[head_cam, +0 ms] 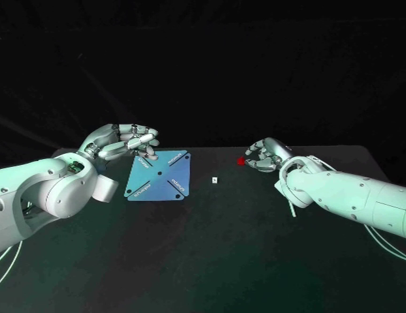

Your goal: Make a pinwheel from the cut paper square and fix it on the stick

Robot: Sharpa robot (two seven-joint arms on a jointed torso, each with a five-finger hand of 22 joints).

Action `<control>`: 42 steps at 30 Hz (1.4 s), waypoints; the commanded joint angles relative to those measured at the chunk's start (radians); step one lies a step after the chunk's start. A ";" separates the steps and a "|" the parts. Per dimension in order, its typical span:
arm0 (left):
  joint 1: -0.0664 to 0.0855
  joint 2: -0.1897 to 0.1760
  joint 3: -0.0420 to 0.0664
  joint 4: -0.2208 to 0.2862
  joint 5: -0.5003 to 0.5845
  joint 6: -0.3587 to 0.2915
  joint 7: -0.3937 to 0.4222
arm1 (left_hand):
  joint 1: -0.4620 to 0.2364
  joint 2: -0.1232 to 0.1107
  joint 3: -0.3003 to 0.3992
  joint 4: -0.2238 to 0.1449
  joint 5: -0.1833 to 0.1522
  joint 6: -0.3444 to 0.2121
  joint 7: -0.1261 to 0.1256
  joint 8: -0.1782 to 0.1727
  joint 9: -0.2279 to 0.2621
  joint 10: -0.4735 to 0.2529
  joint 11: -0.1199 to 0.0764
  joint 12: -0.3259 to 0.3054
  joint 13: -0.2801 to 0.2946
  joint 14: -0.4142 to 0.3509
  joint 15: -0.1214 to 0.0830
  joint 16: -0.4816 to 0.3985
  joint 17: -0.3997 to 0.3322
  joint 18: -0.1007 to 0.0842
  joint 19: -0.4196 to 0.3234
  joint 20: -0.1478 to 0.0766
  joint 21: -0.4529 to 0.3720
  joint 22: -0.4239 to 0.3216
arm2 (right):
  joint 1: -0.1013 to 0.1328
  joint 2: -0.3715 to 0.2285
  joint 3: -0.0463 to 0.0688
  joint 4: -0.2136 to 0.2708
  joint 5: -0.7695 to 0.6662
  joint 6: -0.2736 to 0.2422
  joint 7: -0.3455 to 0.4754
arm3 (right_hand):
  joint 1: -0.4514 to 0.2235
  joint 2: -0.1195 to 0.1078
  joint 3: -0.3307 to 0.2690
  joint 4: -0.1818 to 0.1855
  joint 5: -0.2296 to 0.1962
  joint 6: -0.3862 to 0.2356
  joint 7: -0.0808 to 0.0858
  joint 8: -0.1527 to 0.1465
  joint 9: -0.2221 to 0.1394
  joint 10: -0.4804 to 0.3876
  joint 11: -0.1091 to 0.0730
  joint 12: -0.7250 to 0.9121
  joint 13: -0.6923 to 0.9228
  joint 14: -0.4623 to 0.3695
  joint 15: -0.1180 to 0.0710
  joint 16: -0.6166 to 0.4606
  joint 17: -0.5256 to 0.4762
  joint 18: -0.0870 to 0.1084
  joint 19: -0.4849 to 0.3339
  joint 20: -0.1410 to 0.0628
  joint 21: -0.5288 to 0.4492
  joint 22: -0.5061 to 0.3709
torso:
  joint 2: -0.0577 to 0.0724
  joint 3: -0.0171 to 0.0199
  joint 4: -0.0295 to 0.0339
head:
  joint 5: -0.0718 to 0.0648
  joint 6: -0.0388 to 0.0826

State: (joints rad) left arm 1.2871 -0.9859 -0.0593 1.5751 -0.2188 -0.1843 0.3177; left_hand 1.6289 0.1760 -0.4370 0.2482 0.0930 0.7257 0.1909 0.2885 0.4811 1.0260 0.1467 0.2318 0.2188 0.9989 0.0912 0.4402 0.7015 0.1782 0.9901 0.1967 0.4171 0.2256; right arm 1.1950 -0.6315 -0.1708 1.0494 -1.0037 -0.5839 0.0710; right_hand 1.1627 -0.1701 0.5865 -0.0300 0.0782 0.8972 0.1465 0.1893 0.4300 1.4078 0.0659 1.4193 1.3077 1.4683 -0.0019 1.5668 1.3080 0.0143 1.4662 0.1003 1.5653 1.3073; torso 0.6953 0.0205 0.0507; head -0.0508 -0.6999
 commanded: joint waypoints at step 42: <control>0.001 -0.008 0.001 0.013 -0.006 0.014 0.003 | -0.001 0.009 -0.019 -0.007 -0.006 -0.004 0.018 0.005 -0.001 0.005 0.000 -0.006 -0.002 0.008 0.000 -0.007 -0.002 0.001 0.007 -0.002 -0.005 -0.002 | 0.010 0.053 0.002 -0.067 0.008 0.041 0.018 | 0.021 0.044 0.014 0.001 -0.022 0.058 -0.017 0.024 0.002 0.028 -0.015 0.022 0.099 0.102 -0.014 0.004 0.263 -0.014 0.105 -0.008 0.005 0.263 | 0.019 0.0031 0.0042 | 0.009 -0.017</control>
State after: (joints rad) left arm 1.2872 -0.9951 -0.0590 1.5851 -0.2209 -0.1840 0.3158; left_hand 1.6289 0.1760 -0.4370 0.2483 0.0930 0.7257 0.1909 0.2885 0.4812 1.0259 0.1467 0.2318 0.2181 0.9989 0.0912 0.4362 0.7001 0.1781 0.9901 0.1966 0.4171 0.2245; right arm 1.2039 -0.5802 -0.1693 0.9840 -0.9888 -0.5545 0.0814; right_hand 1.1831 -0.1381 0.5979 -0.0276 0.0595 0.9464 0.1292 0.2089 0.4309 1.4310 0.0498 1.4358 1.3074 1.4685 -0.0094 1.5668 1.3075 0.0142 1.4662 0.1003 1.5653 1.3077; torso 0.7145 0.0233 0.0552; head -0.0417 -0.7157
